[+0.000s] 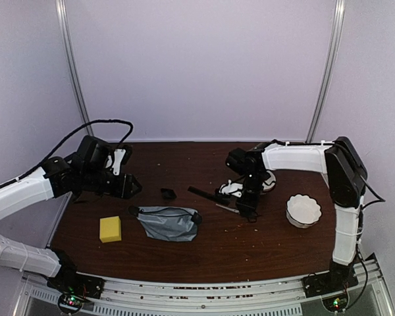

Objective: Sort the hair-cutting tools

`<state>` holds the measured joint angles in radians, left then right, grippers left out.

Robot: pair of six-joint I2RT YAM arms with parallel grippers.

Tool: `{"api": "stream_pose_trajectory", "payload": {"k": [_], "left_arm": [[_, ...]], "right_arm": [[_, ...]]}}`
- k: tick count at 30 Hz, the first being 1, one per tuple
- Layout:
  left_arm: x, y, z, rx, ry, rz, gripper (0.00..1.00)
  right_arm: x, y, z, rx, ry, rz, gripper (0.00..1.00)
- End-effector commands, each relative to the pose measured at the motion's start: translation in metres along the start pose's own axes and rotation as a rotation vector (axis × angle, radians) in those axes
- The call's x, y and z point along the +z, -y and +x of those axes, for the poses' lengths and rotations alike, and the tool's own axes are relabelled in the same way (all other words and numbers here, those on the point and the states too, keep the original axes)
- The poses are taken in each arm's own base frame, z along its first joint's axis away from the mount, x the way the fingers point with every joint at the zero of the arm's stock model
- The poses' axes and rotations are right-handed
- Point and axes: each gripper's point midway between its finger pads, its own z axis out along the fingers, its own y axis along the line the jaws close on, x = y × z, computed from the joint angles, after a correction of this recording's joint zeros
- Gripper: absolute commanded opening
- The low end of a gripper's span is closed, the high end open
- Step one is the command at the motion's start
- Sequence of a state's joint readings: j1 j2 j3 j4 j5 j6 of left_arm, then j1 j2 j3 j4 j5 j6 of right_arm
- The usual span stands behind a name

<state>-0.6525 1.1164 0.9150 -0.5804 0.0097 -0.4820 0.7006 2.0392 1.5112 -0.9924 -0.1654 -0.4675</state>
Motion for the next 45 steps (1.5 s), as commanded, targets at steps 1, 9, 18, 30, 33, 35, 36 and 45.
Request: {"api": "stream_pose_trajectory", "payload": {"k": [1, 9, 18, 30, 33, 35, 36, 45], "left_arm": [[-0.004, 0.017, -0.046, -0.025, 0.144, 0.062, 0.46], [-0.003, 0.078, -0.097, -0.077, 0.371, 0.189, 0.45], [0.002, 0.146, -0.150, -0.206, 0.543, 0.384, 0.44], [0.030, 0.196, -0.166, -0.296, 0.514, 0.549, 0.37], [0.040, 0.200, -0.164, -0.315, 0.494, 0.562, 0.32], [0.043, 0.202, -0.163, -0.328, 0.484, 0.572, 0.29], [0.043, 0.204, -0.163, -0.329, 0.482, 0.578, 0.28], [0.051, 0.210, -0.161, -0.335, 0.455, 0.598, 0.21]], "right_arm": [[-0.061, -0.013, 0.000, 0.023, 0.154, -0.069, 0.03], [-0.140, -0.016, -0.040, 0.077, 0.457, -0.065, 0.03], [-0.215, -0.018, -0.097, 0.134, 0.702, -0.142, 0.01], [-0.224, -0.010, -0.109, 0.178, 0.699, 0.009, 0.02], [-0.228, -0.009, -0.109, 0.182, 0.706, 0.023, 0.02], [-0.229, -0.011, -0.110, 0.181, 0.712, 0.024, 0.02], [-0.230, -0.010, -0.109, 0.185, 0.712, 0.028, 0.02], [-0.233, -0.014, -0.113, 0.178, 0.721, 0.037, 0.02]]}}
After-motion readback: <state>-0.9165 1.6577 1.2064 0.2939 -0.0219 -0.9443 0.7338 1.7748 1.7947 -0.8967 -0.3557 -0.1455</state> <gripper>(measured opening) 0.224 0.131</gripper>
